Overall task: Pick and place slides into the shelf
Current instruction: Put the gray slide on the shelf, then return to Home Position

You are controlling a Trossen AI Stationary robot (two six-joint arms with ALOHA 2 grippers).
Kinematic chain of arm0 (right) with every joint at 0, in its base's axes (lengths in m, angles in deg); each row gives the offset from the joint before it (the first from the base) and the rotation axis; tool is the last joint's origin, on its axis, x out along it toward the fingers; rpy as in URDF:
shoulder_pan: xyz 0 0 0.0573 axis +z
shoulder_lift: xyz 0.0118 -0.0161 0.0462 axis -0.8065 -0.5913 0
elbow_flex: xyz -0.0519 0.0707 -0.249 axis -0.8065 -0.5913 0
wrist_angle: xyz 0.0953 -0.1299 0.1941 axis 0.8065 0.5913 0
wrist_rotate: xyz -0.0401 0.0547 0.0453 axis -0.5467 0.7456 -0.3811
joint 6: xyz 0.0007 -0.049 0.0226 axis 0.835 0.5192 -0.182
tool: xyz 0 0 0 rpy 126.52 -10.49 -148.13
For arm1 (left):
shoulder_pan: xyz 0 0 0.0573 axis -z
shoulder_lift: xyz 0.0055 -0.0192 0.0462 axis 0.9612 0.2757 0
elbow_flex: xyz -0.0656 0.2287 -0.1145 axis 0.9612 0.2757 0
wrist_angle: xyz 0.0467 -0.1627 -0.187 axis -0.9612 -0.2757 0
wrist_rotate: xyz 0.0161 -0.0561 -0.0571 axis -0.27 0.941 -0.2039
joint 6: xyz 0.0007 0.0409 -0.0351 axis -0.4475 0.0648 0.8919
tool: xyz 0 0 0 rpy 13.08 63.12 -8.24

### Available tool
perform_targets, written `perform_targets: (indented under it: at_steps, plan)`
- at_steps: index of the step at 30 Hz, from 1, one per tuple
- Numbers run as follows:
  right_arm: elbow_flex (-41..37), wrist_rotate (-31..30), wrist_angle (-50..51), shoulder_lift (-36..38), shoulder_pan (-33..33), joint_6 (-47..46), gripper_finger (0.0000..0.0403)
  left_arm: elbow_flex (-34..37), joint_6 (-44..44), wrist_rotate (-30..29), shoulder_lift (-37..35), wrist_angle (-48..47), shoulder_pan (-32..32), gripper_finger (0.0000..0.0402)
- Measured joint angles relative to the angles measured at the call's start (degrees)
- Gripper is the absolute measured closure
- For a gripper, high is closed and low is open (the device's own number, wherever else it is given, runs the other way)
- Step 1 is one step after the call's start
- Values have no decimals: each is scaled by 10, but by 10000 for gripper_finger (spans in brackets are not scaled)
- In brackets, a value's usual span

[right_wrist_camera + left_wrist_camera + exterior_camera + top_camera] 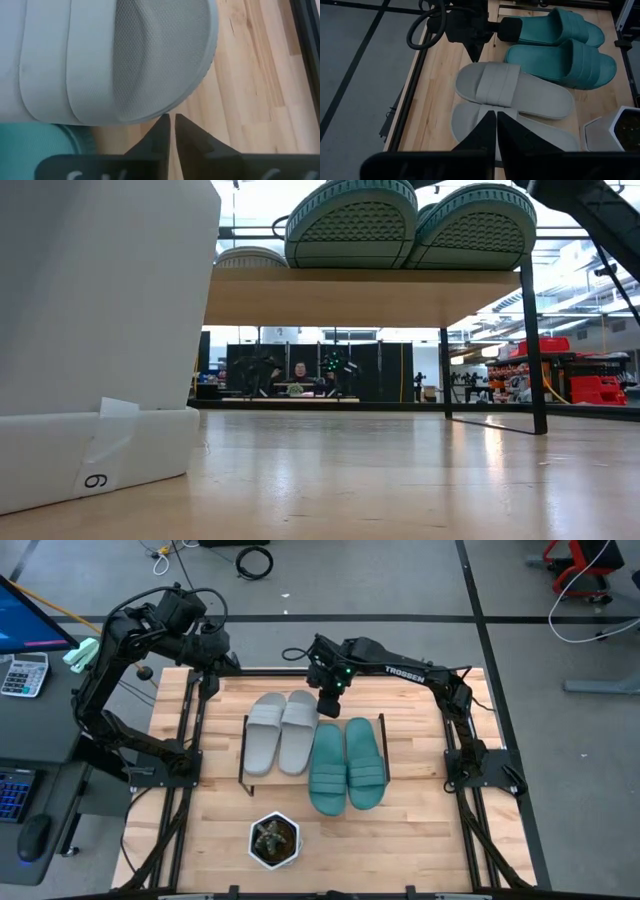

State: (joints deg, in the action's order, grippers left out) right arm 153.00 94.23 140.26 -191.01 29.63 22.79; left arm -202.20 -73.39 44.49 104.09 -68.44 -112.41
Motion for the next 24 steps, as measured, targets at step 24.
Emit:
perform_targets:
  at_steps: [24]
  plan:
    - [1, -52, 73, 65, -21, -18, 311, 0, 1, 0, 0, 5, 0, 391]
